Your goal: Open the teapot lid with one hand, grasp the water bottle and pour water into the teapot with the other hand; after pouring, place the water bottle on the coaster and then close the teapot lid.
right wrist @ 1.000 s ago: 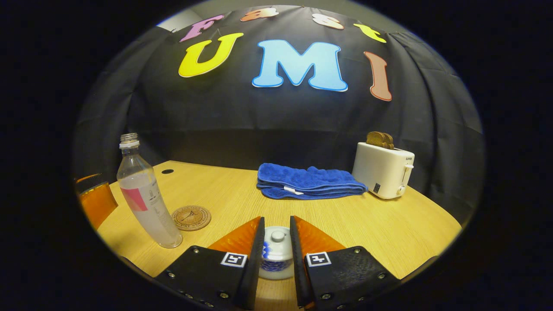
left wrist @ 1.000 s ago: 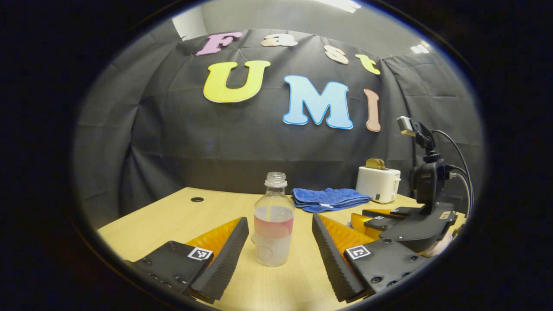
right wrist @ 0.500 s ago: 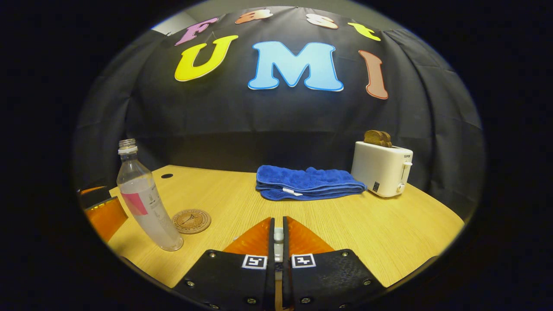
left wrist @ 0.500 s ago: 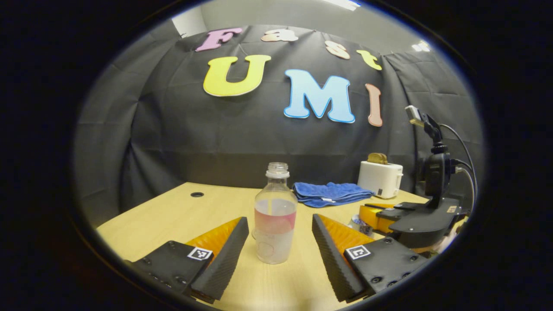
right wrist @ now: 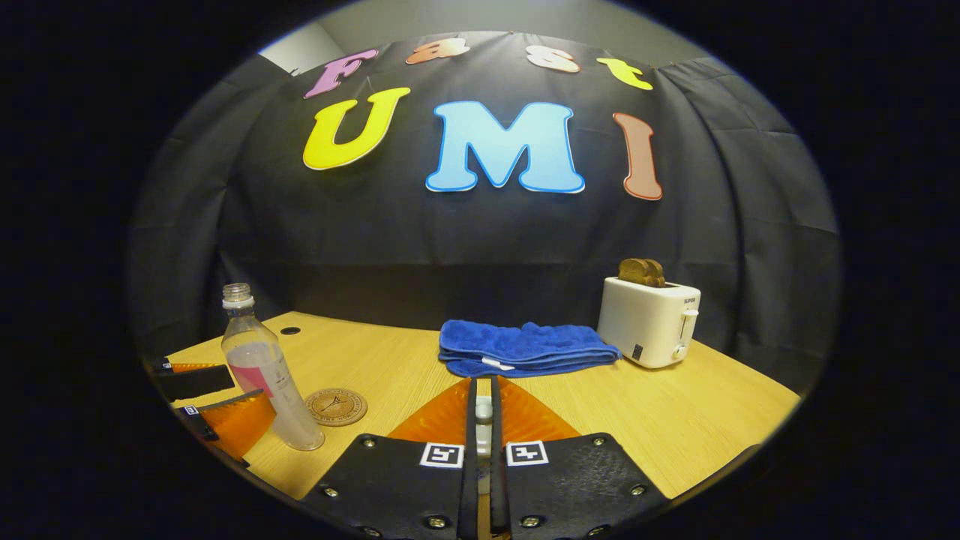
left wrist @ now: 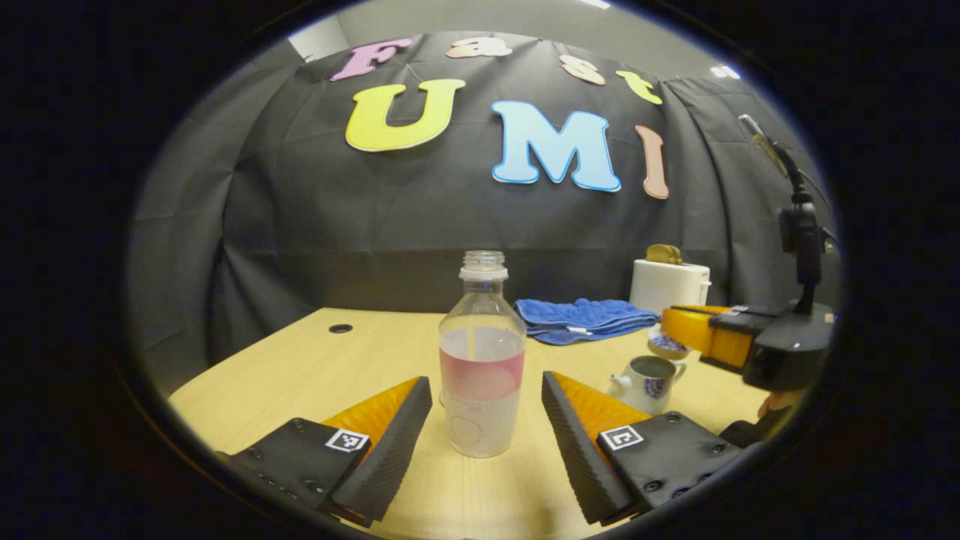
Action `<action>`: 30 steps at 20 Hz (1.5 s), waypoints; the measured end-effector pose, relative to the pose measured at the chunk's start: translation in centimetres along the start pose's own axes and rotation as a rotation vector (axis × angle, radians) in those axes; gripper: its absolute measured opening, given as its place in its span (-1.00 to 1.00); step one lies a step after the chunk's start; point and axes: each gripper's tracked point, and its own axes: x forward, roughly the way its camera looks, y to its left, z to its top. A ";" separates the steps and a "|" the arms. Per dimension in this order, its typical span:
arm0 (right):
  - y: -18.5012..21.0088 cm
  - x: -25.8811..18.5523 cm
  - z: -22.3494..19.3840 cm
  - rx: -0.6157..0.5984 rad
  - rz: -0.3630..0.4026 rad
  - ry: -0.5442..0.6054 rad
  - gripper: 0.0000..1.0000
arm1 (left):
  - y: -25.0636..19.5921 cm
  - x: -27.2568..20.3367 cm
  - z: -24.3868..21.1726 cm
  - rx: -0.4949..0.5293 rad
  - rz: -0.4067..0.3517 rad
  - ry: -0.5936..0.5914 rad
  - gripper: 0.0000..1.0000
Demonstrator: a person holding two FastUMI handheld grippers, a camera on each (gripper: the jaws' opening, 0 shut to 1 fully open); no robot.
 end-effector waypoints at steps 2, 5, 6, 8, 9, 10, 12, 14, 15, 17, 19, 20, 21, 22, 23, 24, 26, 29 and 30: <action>-0.7 -0.3 0.4 0.000 -0.012 -0.015 -0.88 | 0.5 0.6 -0.5 0.006 0.016 0.007 1.00; -1.9 -0.5 0.3 0.014 -0.023 -0.017 -0.87 | 0.8 1.4 -1.1 0.020 0.028 0.025 1.00; -2.3 -0.5 0.0 0.017 -0.028 -0.012 -0.88 | 0.8 1.7 -1.3 0.027 0.029 0.033 1.00; -3.2 -0.7 -0.5 0.027 -0.038 0.000 -0.88 | 0.7 2.1 -1.5 0.043 0.038 0.040 1.00; -3.7 -0.7 -0.7 0.032 -0.043 0.003 -0.87 | 0.7 2.3 -1.5 0.051 0.041 0.042 1.00; -4.0 -0.7 -1.1 0.033 -0.048 0.009 -0.88 | 0.7 2.4 -1.6 0.060 0.044 0.045 1.00; -4.8 -0.8 -1.6 0.037 -0.056 0.018 -0.88 | 0.4 2.7 -1.4 0.075 0.042 0.040 1.00; -5.2 -0.9 -1.8 0.043 -0.058 0.024 -0.87 | 0.4 2.8 -1.4 0.097 0.047 0.043 0.87; -5.4 -1.0 -1.9 0.048 -0.059 0.024 -0.87 | 0.2 2.9 -1.3 0.115 0.050 0.041 0.80; -5.6 -1.1 -2.1 0.056 -0.060 0.028 -0.87 | 0.1 3.0 -1.1 0.155 0.049 0.046 0.72; -5.8 -1.2 -2.3 0.063 -0.058 0.034 -0.87 | -0.2 3.0 -1.0 0.205 0.035 0.053 0.72; -5.9 -1.4 -2.5 0.069 -0.057 0.035 -0.88 | -0.3 3.1 -0.8 0.236 0.029 0.053 0.72; -6.1 -1.5 -2.5 0.073 -0.058 0.035 -0.88 | -0.5 3.1 -0.6 0.276 0.021 0.052 0.72; -6.3 -1.6 -2.7 0.075 -0.062 0.035 -0.88 | -0.6 3.1 -0.3 0.323 0.017 0.051 0.72; -6.7 -1.7 -2.7 0.078 -0.067 0.035 -0.87 | -0.6 3.3 0.2 0.369 0.014 0.047 0.72; -7.0 -1.8 -2.8 0.082 -0.070 0.036 -0.87 | -0.8 3.4 0.5 0.418 0.009 0.044 0.72; -7.6 -1.9 -3.1 0.090 -0.078 0.038 -0.87 | -0.8 3.6 1.2 0.518 0.008 0.039 0.72; -8.2 -2.3 -3.3 0.098 -0.085 0.041 -0.87 | -1.2 4.1 2.3 0.658 0.003 0.033 0.73; -8.4 -2.4 -3.5 0.102 -0.085 0.042 -0.87 | -1.4 4.1 2.4 0.700 0.001 0.034 0.73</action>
